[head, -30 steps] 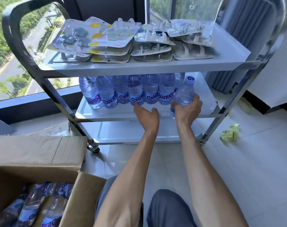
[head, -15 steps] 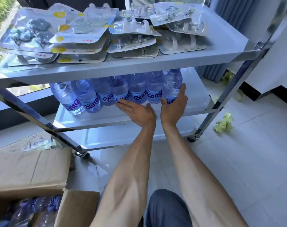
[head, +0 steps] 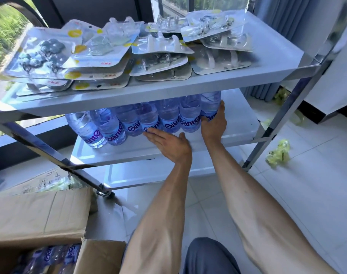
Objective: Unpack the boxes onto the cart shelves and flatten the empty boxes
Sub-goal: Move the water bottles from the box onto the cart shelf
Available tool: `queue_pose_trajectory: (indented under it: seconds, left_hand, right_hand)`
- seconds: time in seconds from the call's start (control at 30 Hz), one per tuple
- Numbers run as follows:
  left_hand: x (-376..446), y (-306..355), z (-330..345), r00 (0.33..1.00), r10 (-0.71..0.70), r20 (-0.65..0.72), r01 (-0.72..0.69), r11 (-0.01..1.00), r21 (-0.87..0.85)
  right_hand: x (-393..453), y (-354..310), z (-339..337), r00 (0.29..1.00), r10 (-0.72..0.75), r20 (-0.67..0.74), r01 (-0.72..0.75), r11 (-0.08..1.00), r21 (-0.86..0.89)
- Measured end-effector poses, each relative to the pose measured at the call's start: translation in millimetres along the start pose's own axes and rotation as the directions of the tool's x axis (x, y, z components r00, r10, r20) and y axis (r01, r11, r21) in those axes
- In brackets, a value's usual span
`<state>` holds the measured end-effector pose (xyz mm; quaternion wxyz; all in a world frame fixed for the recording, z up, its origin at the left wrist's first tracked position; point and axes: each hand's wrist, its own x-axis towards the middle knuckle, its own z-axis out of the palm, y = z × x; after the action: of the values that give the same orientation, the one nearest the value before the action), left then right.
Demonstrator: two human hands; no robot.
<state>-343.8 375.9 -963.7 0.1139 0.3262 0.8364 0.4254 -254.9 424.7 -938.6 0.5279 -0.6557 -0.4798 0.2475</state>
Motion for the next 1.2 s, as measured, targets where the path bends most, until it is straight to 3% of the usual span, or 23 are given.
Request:
queue_pose_trajectory:
  seconds: [0.2,0.33,0.43,0.53,0.7,0.83,1.0,1.2]
  left_hand:
    - [0,-2,1,1.000,0.006,0.008,-0.006,1.000,0.013]
    - [1,0,-2,0.999,0.018,0.032,-0.019,1.000,0.004]
    - [-2,-2,-9,0.997,0.010,0.081,-0.007,0.999,-0.040]
    - [0,-13,-24,0.989,0.096,0.108,-0.080,0.986,-0.149]
    - [2,-46,-68,0.979,0.202,0.008,-0.189,0.933,-0.307]
    - [4,-87,-110,0.980,0.155,-0.121,-0.183,0.944,-0.274]
    - [21,-162,-175,0.969,0.025,-0.244,-0.082,0.970,-0.227]
    - [36,-261,-260,0.880,-0.267,-0.393,0.176,0.952,-0.252]
  right_hand:
    - [2,5,5,1.000,-0.014,0.022,0.014,1.000,0.018]
    - [1,10,3,0.993,0.061,0.097,-0.050,0.993,-0.109]
    - [-29,16,0,0.999,0.038,0.024,-0.034,0.985,-0.169]
    - [-61,15,-1,0.998,0.007,-0.060,-0.017,0.987,-0.162]
    - [-125,14,-2,0.993,-0.088,-0.073,0.072,0.978,-0.197]
    - [-180,5,7,0.996,-0.073,-0.045,0.067,0.991,-0.117]
    - [-242,-5,33,0.985,-0.102,0.141,0.108,0.994,-0.032]
    - [-329,-41,93,0.882,-0.170,0.439,0.186,0.983,0.006]
